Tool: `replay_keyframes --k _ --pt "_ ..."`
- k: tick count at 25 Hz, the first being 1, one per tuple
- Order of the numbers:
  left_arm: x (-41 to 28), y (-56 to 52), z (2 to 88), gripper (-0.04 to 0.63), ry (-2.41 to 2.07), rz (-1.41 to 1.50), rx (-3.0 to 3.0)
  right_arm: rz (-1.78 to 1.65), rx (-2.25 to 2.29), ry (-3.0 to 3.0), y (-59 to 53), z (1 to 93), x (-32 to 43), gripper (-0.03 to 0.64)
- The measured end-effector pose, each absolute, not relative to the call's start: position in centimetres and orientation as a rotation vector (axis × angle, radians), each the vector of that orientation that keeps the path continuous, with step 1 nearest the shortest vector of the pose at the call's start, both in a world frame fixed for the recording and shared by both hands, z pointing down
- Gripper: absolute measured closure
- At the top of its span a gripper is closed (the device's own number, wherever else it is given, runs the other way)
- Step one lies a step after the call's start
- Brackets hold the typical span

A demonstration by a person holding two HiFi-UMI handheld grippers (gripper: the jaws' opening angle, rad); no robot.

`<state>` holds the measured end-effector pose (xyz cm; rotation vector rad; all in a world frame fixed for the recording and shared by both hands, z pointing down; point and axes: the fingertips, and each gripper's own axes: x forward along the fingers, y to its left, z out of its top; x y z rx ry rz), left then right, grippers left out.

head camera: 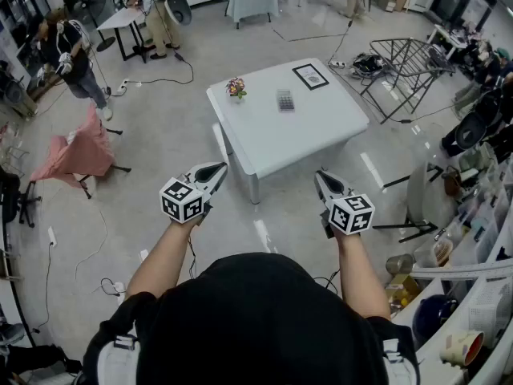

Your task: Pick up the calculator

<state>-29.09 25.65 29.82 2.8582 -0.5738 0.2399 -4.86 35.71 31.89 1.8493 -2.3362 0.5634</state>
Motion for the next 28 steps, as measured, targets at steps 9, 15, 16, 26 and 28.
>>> replay_keyframes --k 9,15,16,26,28 --pt "-27.4 26.5 29.9 0.577 -0.569 0.240 2.849 0.554 1.839 -2.348 36.2 31.1 -3.2 0.615" --pt "-25.2 27.2 30.3 0.577 -0.568 0.257 2.849 0.576 1.873 -2.432 37.0 30.2 -0.4 0.612" --pt "-24.7 27.4 30.4 0.577 -0.568 0.260 2.847 0.580 1.875 -2.443 37.1 30.2 0.2 0.611" --pt "-20.2 28.0 30.8 0.577 -0.581 0.290 2.827 0.545 1.754 -2.511 37.1 30.3 3.4 0.478" --pt "-19.5 27.9 30.8 0.577 -0.585 0.292 2.824 0.547 1.739 -2.516 36.9 30.5 3.9 0.464"
